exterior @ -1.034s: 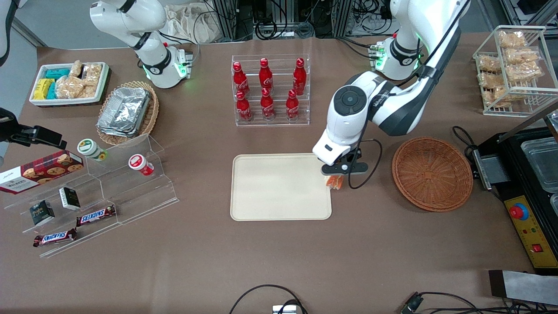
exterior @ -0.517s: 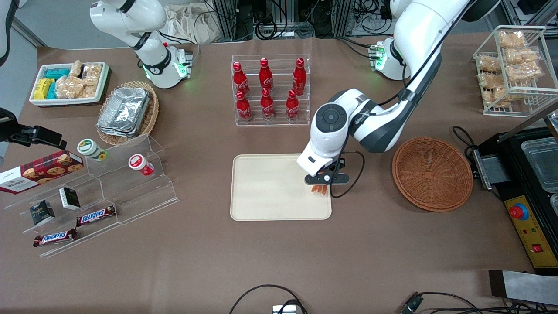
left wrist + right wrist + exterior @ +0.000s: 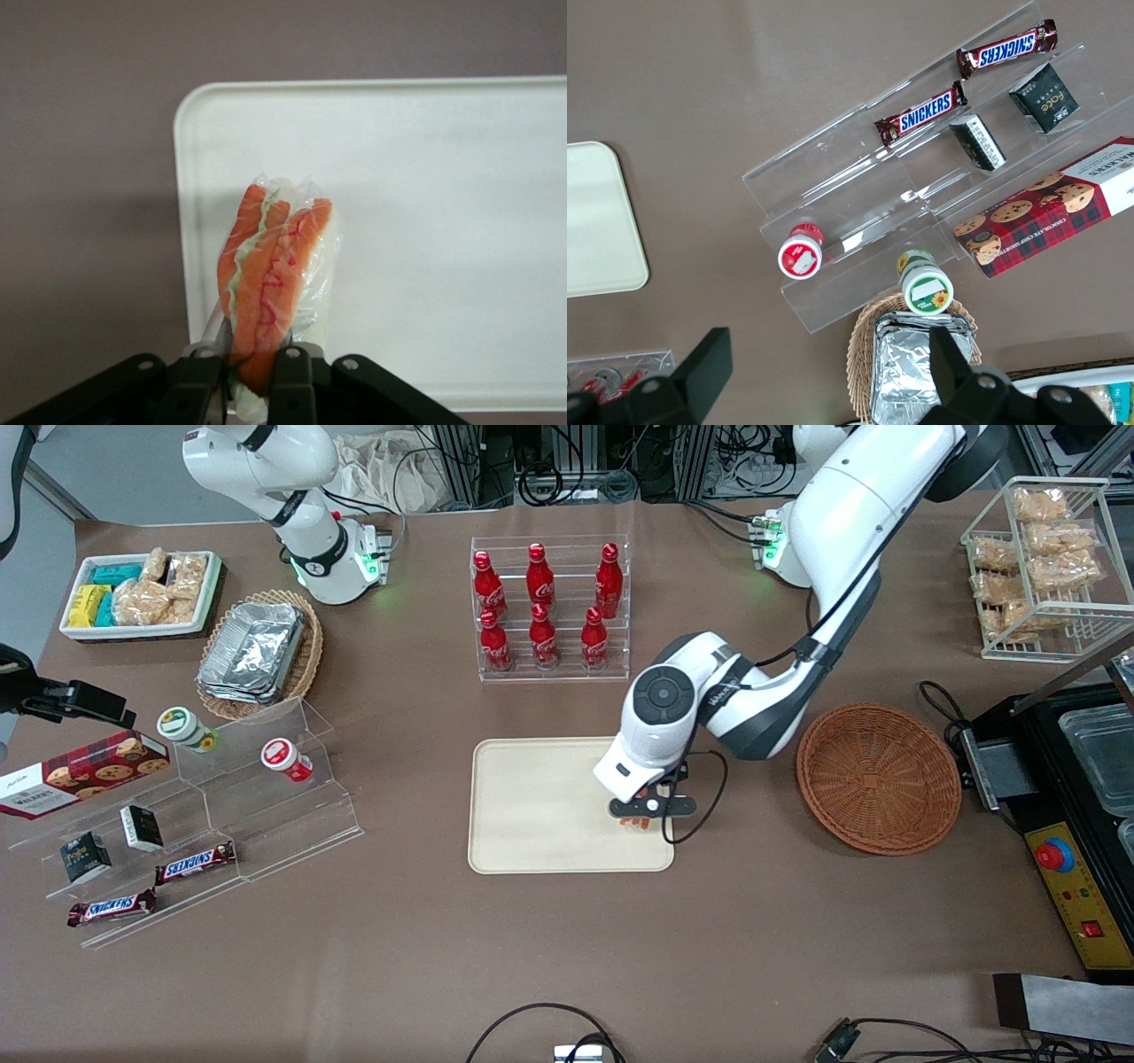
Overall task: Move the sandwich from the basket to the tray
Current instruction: 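Lower the sandwich onto the tray and open the left gripper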
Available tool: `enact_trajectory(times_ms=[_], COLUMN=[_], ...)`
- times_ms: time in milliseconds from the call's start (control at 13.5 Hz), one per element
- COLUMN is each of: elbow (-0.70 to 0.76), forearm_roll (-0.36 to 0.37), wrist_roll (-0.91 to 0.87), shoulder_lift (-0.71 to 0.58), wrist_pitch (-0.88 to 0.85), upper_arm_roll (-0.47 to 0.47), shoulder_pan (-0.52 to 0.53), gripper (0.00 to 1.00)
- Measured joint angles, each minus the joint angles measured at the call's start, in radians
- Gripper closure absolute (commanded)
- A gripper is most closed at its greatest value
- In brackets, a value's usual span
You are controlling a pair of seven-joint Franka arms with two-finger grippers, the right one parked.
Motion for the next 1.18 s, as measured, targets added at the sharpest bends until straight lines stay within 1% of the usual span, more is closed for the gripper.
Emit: enact_trajectory(times_ms=[148, 443, 739, 887, 961, 1034, 1182], elbow=[0.021, 0.033, 0.034, 0.034, 0.034, 0.035, 0.038], forearm_roll=[0.002, 0.008, 0.046, 0.047, 0.048, 0.048, 0.048], wrist_roll=[-0.011, -0.012, -0.012, -0.012, -0.012, -0.012, -0.012], shoulder_lift=[0.02, 0.043, 0.075, 0.085, 0.088, 0.09, 0.092], wrist_pitch=[0.0, 0.0, -0.001, -0.001, -0.001, -0.001, -0.001], upper_arm_roll=[0.004, 0.007, 0.013, 0.013, 0.013, 0.013, 0.013], shoulder_pan=[-0.022, -0.025, -0.025, -0.025, -0.025, -0.025, -0.025], gripper=[0.82, 0.82, 0.81, 0.71, 0.65, 0.55, 0.41])
